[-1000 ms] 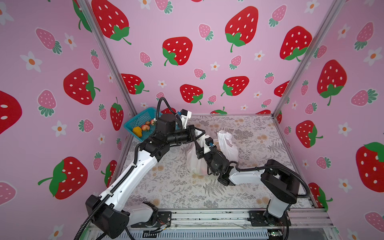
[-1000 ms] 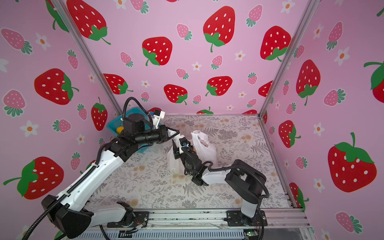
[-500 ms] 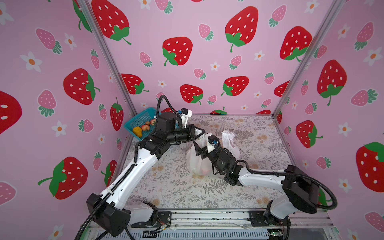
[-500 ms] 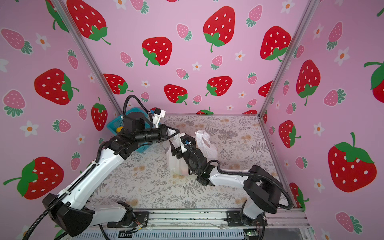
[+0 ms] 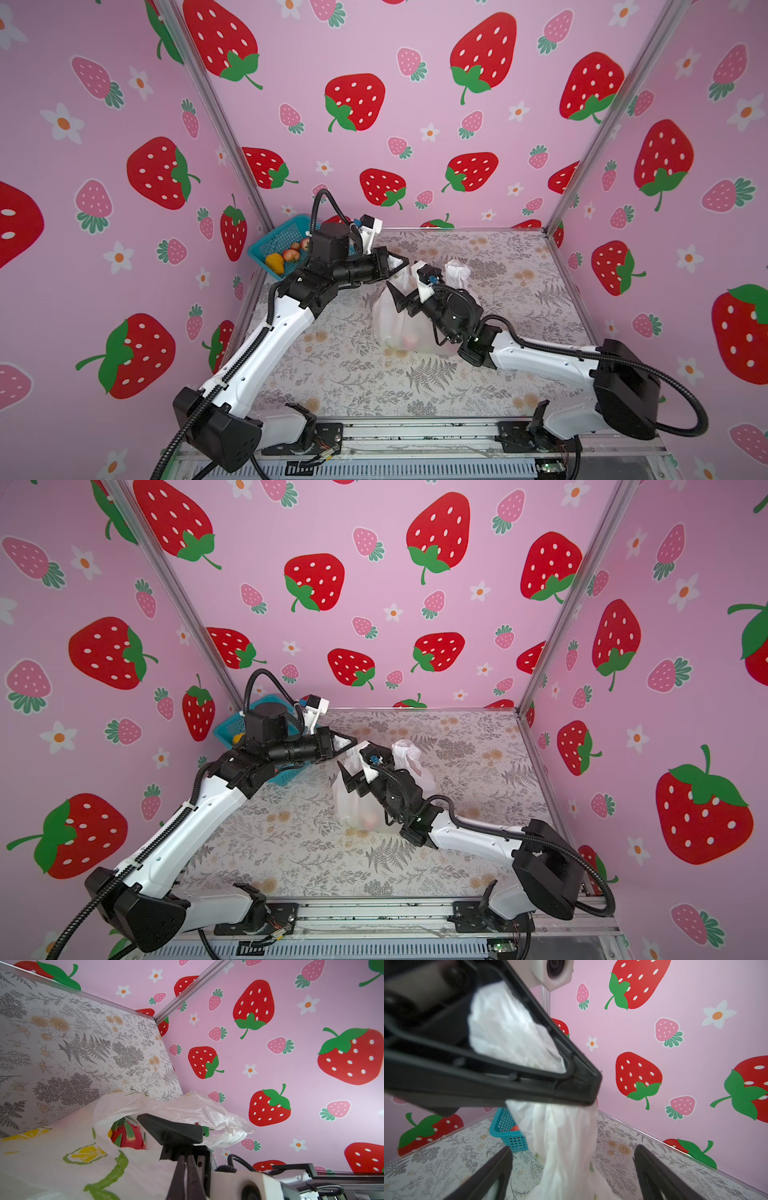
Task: Place the fake fruits into the plastic bag and tie a complex knot
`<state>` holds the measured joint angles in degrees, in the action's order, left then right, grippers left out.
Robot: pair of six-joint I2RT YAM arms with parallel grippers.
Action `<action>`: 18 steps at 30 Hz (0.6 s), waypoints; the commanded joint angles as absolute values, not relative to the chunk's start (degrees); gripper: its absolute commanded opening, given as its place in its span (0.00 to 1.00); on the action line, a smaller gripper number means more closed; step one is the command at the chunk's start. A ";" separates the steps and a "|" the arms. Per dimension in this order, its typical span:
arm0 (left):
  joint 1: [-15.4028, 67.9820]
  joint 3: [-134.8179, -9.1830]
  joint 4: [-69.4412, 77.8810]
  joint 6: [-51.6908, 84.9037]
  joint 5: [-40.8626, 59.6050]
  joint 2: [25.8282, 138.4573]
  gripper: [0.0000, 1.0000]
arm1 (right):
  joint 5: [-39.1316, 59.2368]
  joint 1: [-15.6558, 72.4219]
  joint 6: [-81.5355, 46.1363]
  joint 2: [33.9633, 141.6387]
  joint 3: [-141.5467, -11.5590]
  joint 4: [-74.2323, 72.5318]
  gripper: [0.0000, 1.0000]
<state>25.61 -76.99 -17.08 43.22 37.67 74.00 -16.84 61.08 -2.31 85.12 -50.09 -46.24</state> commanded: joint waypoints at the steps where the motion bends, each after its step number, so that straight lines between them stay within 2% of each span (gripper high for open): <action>1: 25.36 -77.83 -13.43 45.66 38.76 73.66 0.00 | -16.78 59.91 -5.11 89.78 -52.39 -52.58 0.87; 4: 25.14 -77.05 -11.91 47.72 38.67 73.20 0.00 | -18.52 59.67 -8.09 95.26 -52.36 -56.64 0.68; 7: 24.18 -76.19 -10.28 49.92 39.11 72.79 0.00 | -19.96 59.72 -11.75 97.20 -46.49 -62.29 0.49; 9: 23.58 -75.77 -9.76 50.23 38.95 72.60 0.00 | -20.60 59.77 -12.81 97.29 -44.26 -63.01 0.43; 11: 23.04 -75.97 -9.89 49.78 39.09 72.92 0.00 | -20.47 59.77 -12.30 96.51 -44.04 -60.76 0.44; 13: 22.78 -76.69 -10.37 48.98 39.57 73.70 0.00 | -20.21 59.77 -10.70 94.19 -44.29 -58.11 0.51; 16: 22.22 -77.97 -11.65 47.56 39.98 74.76 0.00 | -20.39 59.77 -7.72 89.88 -45.36 -52.88 0.75; 18: 21.66 -78.47 -11.92 47.22 40.31 75.21 0.00 | -19.47 59.72 -6.17 86.84 -45.78 -49.06 0.85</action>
<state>22.35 -75.24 -14.13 47.90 38.61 74.67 -19.29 59.81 -8.12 91.37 -44.77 -53.21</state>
